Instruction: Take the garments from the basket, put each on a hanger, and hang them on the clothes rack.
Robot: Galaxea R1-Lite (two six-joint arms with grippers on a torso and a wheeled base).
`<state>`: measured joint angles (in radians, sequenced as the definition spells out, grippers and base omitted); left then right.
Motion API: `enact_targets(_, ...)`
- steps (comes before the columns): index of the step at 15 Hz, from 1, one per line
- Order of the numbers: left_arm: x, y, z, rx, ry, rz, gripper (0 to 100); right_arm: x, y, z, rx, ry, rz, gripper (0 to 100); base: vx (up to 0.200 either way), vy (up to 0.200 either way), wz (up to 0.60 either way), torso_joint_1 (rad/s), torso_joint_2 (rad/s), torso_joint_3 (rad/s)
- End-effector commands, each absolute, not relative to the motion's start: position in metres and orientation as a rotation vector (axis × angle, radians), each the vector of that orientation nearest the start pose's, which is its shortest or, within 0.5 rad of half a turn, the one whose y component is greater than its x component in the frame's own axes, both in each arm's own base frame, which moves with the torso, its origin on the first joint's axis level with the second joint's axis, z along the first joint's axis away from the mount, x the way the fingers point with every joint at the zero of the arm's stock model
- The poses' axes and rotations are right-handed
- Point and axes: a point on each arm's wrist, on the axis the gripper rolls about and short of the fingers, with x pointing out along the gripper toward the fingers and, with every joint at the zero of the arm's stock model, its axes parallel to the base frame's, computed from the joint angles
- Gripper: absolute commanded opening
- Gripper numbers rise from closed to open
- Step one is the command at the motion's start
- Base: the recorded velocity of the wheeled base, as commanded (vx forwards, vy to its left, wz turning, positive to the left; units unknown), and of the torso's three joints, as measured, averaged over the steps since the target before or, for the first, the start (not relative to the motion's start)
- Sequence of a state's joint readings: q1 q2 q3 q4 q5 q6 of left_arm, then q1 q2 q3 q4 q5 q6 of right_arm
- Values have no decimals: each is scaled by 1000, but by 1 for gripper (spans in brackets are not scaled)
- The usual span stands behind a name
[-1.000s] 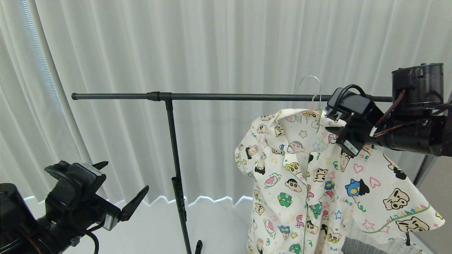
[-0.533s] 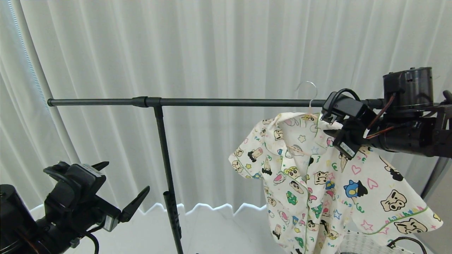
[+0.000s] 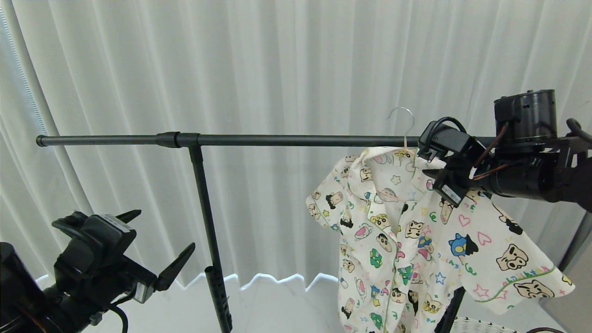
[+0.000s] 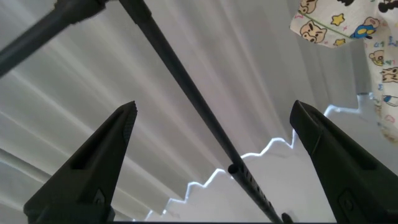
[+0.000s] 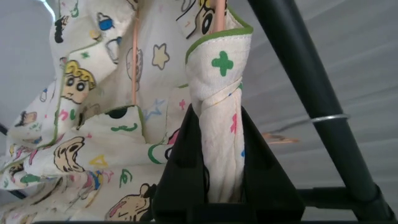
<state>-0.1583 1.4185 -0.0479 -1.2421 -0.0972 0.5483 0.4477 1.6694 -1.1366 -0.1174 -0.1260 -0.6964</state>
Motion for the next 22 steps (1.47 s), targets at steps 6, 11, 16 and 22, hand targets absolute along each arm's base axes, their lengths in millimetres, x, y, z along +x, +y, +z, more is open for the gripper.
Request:
enact_targets(6, 158, -28, 131, 563, 31, -268, 100, 311, 143, 215, -806, 326, 448, 0, 0, 0, 0, 0, 0, 0)
enact_targets(11, 154, -33, 133, 593, 6, -285, 100, 325, 148, 203, -785, 360, 445, 0, 0, 0, 0, 0, 0, 0)
enact_targets(16, 152, -43, 133, 599, 5, -286, 100, 327, 149, 197, -779, 376, 448, 0, 0, 0, 0, 0, 0, 0)
enact_targets(22, 151, -43, 134, 594, 3, -279, 100, 326, 150, 199, -755, 374, 444, 100, 0, 0, 0, 0, 0, 0)
